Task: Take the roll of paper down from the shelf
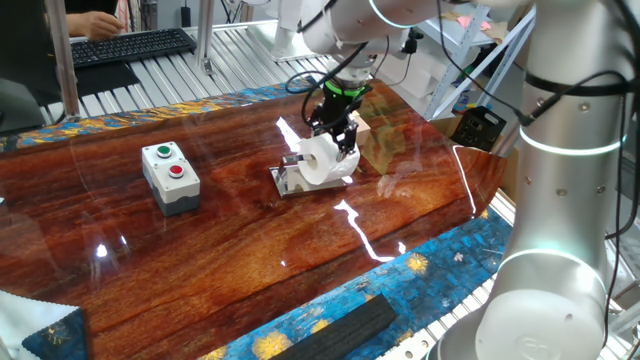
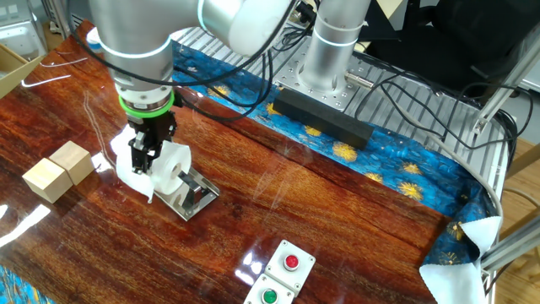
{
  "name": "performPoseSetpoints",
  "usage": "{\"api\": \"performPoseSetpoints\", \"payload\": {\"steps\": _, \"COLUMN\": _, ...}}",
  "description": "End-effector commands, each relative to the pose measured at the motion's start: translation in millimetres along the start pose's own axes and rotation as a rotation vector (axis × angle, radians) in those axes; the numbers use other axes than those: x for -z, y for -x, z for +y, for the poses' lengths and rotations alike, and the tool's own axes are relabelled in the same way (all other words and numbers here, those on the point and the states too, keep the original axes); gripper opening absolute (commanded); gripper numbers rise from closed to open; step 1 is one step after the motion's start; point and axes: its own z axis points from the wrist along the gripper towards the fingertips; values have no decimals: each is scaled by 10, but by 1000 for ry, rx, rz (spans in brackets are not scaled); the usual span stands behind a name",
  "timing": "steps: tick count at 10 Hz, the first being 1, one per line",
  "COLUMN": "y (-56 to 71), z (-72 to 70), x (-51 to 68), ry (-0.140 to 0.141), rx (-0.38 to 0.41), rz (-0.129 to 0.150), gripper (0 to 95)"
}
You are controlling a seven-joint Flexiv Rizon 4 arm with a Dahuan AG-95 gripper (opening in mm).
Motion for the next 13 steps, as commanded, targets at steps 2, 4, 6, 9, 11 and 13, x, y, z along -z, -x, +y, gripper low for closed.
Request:
{"api": "performPoseSetpoints", "payload": {"steps": 2, "y": 6, "z": 6, "x": -1, "ry": -28, "rx": 83, "rz": 37, "gripper": 0}}
{"api": "performPoseSetpoints", "payload": {"steps": 4, "y": 6, "z": 6, "x": -1, "ry": -30, "rx": 139, "rz": 52, "gripper": 0}}
{"api": "performPoseSetpoints", "payload": {"steps": 6, "y": 6, "z": 6, "x": -1, "ry": -22, "rx": 145, "rz": 47, "gripper": 0}}
{"api": "performPoseSetpoints", "payload": {"steps": 9, "y": 151, "z": -53, "x": 9, "ry": -13, "rx": 152, "rz": 22, "gripper": 0}}
{"api": "performPoseSetpoints", "payload": {"steps": 11, "y": 225, "z": -81, "x": 0, "ry": -8, "rx": 162, "rz": 12, "gripper": 0}}
{"api": "performPoseSetpoints", "payload": {"steps": 13, "y": 286, "z": -108, "x": 22, "ry": -7, "rx": 181, "rz": 8, "gripper": 0}}
